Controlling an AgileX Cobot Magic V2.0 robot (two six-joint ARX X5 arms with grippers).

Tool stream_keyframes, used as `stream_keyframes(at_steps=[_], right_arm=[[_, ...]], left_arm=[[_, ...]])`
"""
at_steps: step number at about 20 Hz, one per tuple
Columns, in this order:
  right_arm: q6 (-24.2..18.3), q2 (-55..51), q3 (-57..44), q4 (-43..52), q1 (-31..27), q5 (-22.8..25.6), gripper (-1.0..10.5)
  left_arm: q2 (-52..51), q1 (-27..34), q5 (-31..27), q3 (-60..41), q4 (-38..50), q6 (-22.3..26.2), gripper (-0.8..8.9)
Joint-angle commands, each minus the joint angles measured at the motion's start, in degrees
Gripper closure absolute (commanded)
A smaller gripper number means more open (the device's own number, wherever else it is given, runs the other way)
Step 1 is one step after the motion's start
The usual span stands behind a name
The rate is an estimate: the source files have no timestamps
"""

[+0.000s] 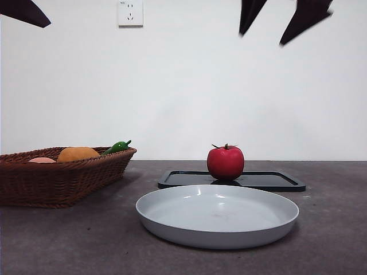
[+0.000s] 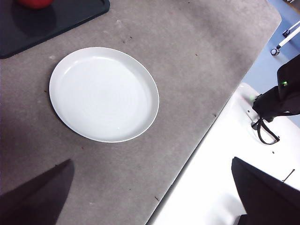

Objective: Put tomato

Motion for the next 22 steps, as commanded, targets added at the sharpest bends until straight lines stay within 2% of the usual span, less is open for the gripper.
stream_keyframes(at_steps=[1, 5, 10, 14, 16, 22], right_arm=[[0.9, -5.5, -3.7, -0.1, 0.5, -0.1, 4.6], [0.9, -17.6, -15.4, 0.1, 1.5, -0.4, 4.6], [2.1, -31.5, -31.0, 2.6, 4.3, -4.3, 4.6], [2.6, -39.8, -39.4, 2.6, 6.4, -7.8, 4.6], [2.6, -42.9, -41.7, 2.6, 7.0, -9.2, 4.6], [2.5, -46.9, -42.9, 3.1, 7.1, -9.3, 4.6]], left_arm=[[0.4, -0.3, 0.5, 1.0, 0.3, 0.4, 2.61], [0.4, -0.3, 0.5, 1.0, 0.4, 1.4, 2.60], [0.4, -0.3, 0.5, 1.0, 0.7, 1.4, 2.61], [0.4, -0.3, 0.5, 1.0, 0.7, 1.4, 2.60], [0.4, -0.3, 0.5, 1.0, 0.8, 1.4, 2.61], [0.4, -0.3, 0.5, 1.0, 0.8, 1.4, 2.61]])
